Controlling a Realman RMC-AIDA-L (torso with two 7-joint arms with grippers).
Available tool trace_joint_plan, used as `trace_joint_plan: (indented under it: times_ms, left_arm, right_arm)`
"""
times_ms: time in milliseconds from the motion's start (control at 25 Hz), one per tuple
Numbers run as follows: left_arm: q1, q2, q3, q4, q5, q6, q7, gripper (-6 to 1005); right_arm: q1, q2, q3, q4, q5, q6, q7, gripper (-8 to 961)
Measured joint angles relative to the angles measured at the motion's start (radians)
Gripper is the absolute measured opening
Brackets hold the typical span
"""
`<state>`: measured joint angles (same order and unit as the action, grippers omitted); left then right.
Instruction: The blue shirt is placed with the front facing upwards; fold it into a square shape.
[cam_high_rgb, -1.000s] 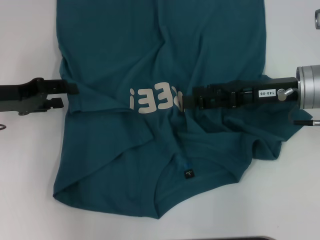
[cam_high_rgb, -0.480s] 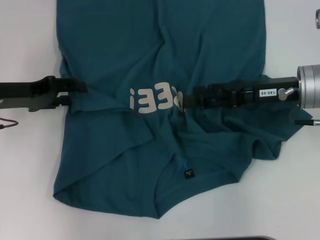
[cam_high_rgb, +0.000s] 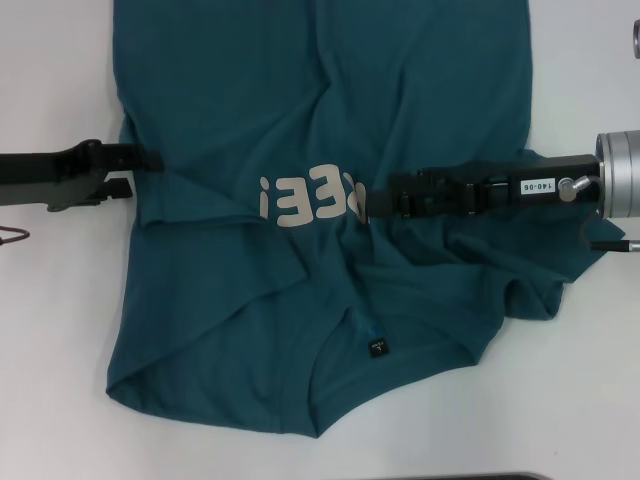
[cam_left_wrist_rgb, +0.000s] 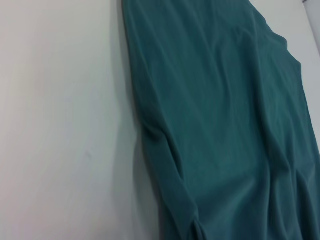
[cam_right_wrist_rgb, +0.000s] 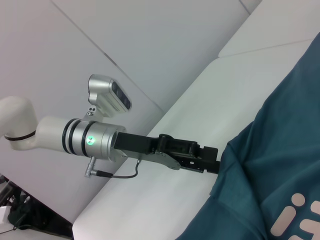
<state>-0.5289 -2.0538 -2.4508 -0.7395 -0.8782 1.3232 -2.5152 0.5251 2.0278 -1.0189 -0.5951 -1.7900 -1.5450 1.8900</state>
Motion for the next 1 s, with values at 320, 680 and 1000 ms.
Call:
trace_joint_plan:
  times_ms: [320, 680, 1000]
  left_arm:
    - [-0.012, -0.009, 0.027, 0.009, 0.002, -0.013, 0.003, 717]
    - [-0.031, -0.007, 0.011, -0.002, -0.105, 0.133, 0.018, 717]
    - [-0.036, 0.001, 0.013, 0.008, -0.140, 0.166, 0.037, 720]
  right_arm:
    - [0.002, 0.000, 0.000, 0.000, 0.000, 0.001, 0.006, 945]
    - [0.000, -0.002, 0.000, 0.000, 0.000, 0.003, 0.007, 946]
    - [-0.008, -0.003, 0.006, 0.005, 0.000, 0.007, -0.001, 946]
